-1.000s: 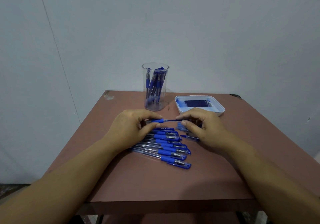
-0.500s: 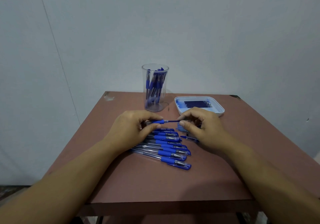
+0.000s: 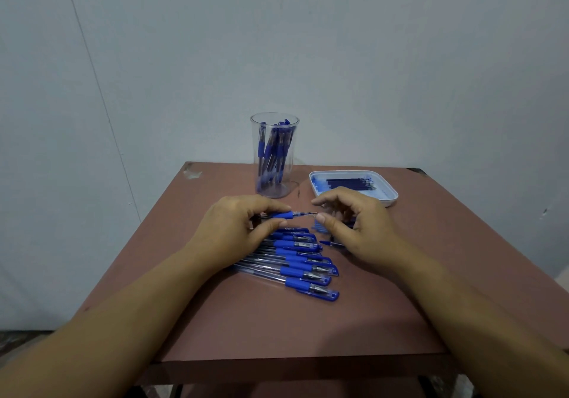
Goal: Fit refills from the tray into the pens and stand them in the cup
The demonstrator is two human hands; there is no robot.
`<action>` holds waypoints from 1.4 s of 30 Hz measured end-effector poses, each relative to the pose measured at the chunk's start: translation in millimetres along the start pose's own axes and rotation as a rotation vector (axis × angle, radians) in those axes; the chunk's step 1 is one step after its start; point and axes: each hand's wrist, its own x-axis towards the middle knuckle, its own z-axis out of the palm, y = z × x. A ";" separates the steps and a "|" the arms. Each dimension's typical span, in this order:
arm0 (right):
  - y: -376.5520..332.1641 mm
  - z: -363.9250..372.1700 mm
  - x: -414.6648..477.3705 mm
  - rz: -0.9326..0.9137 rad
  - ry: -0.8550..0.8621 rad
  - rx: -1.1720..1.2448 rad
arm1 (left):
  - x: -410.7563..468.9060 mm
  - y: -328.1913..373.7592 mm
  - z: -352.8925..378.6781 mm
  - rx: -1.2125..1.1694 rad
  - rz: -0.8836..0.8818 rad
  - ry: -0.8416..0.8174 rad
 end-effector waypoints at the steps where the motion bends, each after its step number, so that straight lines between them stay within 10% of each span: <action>1: 0.3 -0.2 -0.1 0.000 -0.002 -0.002 | -0.2 -0.2 0.0 0.001 0.000 -0.001; 36: 11.1 -25.4 1.9 0.244 -0.374 -0.286 | -2.2 -0.4 -1.1 -0.036 -0.042 -0.002; 42: 3.2 -12.0 -1.0 0.232 -0.005 0.072 | -1.9 -0.6 0.2 -0.037 -0.040 -0.004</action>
